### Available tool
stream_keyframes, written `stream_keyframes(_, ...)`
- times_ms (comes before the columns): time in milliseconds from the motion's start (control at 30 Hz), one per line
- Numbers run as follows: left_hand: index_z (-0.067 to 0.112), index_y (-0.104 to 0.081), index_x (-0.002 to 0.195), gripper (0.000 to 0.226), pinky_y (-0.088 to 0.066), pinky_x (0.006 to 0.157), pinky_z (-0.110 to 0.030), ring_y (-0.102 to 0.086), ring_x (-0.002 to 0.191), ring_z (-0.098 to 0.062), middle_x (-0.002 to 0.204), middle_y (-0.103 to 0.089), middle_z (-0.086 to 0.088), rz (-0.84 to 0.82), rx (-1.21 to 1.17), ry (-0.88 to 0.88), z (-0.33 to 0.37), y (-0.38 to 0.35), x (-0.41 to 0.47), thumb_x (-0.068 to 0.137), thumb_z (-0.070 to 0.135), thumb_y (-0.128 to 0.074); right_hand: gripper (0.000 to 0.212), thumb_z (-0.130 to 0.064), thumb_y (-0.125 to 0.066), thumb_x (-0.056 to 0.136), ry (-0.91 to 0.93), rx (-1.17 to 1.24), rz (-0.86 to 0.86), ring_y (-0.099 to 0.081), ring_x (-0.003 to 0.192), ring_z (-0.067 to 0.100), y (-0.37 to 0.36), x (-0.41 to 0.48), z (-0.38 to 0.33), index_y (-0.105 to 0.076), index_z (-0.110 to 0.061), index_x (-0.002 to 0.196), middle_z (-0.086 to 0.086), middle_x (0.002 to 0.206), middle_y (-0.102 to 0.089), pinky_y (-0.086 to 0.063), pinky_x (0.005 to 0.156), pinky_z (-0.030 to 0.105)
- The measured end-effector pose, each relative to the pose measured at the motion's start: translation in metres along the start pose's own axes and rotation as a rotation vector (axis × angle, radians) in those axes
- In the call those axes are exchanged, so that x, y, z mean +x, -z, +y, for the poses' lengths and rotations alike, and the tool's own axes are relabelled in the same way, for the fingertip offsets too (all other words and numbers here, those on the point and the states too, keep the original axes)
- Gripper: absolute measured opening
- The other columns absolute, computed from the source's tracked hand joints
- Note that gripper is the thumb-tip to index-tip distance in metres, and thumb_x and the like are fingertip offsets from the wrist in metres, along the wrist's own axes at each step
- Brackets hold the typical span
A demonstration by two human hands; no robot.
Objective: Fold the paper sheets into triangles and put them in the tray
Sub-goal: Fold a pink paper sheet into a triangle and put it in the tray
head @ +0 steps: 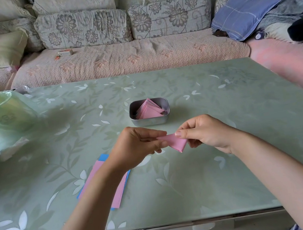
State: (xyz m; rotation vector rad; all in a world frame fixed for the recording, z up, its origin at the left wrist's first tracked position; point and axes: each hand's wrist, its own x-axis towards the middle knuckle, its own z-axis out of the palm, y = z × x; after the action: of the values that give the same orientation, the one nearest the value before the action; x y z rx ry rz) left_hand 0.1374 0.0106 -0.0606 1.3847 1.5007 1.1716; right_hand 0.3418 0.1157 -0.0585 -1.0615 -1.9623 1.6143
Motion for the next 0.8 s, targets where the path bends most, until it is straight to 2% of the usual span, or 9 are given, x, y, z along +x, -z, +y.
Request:
stream_keyframes(100,0.028,-0.079,0.089,0.021,-0.058,0.072,-0.033,-0.069,0.063,-0.015,0.076,-0.076,-0.008,0.033,-0.02,0.024,-0.001,-0.004,0.001,0.071,0.02,-0.085,0.013,-0.027,-0.078,0.084,-0.001,-0.022,0.018,-0.054,0.062,0.016,-0.001,0.002,0.002,-0.077,-0.015,0.081,0.008,0.072,-0.064,-0.046,0.063,0.028)
stream_keyframes(267,0.026,-0.08,0.087,0.029,-0.059,0.066,-0.025,-0.069,0.061,-0.013,0.073,-0.075,-0.005,0.08,-0.043,0.053,-0.001,-0.008,0.002,0.061,0.038,-0.082,0.015,-0.029,-0.079,0.085,-0.002,-0.049,0.043,-0.054,0.062,0.015,-0.001,0.006,0.005,-0.077,-0.015,0.081,0.006,0.07,-0.063,-0.045,0.066,0.03)
stream_keyframes(367,0.025,-0.081,0.085,0.018,-0.06,0.069,-0.03,-0.067,0.06,-0.012,0.07,-0.075,-0.004,0.114,-0.03,0.114,-0.004,-0.008,0.005,0.069,0.03,-0.087,0.016,-0.03,-0.079,0.084,-0.001,-0.076,0.065,-0.054,0.059,0.012,-0.003,0.008,0.007,-0.076,-0.015,0.079,-0.001,0.066,-0.064,-0.046,0.064,0.027)
stream_keyframes(433,0.026,-0.081,0.083,0.011,-0.06,0.071,-0.032,-0.066,0.059,-0.01,0.069,-0.075,-0.001,0.139,0.004,0.153,-0.006,-0.01,0.006,0.073,0.024,-0.086,0.016,-0.031,-0.079,0.084,0.002,-0.127,0.088,-0.054,0.054,0.008,-0.005,0.009,0.01,-0.076,-0.018,0.077,-0.009,0.06,-0.064,-0.044,0.057,0.02)
stream_keyframes(500,0.029,-0.08,0.078,0.008,-0.059,0.069,-0.03,-0.065,0.056,-0.008,0.069,-0.074,0.004,0.15,0.058,0.184,-0.009,-0.012,0.007,0.073,0.026,-0.085,0.016,-0.031,-0.08,0.083,0.009,-0.167,0.104,-0.053,0.052,0.006,-0.008,0.011,0.014,-0.075,-0.019,0.073,-0.011,0.058,-0.064,-0.043,0.052,0.015)
stream_keyframes(567,0.034,-0.078,0.075,0.01,-0.057,0.063,-0.024,-0.063,0.053,-0.004,0.066,-0.073,0.012,0.139,0.138,0.198,-0.013,-0.014,0.007,0.075,0.025,-0.083,0.016,-0.031,-0.081,0.081,0.009,-0.224,0.114,-0.051,0.051,0.006,-0.011,0.014,0.018,-0.075,-0.02,0.072,-0.009,0.06,-0.066,-0.042,0.052,0.017)
stream_keyframes(667,0.04,-0.076,0.074,0.014,-0.048,0.051,-0.013,-0.062,0.057,0.0,0.065,-0.069,0.025,0.109,0.348,0.171,-0.02,-0.016,0.007,0.078,0.027,-0.08,0.013,-0.04,-0.078,0.078,0.013,-0.427,0.107,-0.049,0.05,0.001,-0.017,0.016,0.025,-0.075,-0.031,0.07,-0.012,0.063,-0.069,-0.039,0.051,0.018)
stream_keyframes(800,0.04,-0.077,0.083,0.012,-0.05,0.064,-0.018,-0.065,0.078,-0.002,0.083,-0.073,0.022,0.139,0.6,0.148,-0.024,-0.025,0.005,0.082,0.031,-0.069,0.016,-0.05,-0.072,0.075,0.021,-0.661,0.149,-0.06,0.066,0.001,-0.025,0.016,0.029,-0.07,-0.035,0.07,-0.018,0.069,-0.068,-0.044,0.063,0.024)
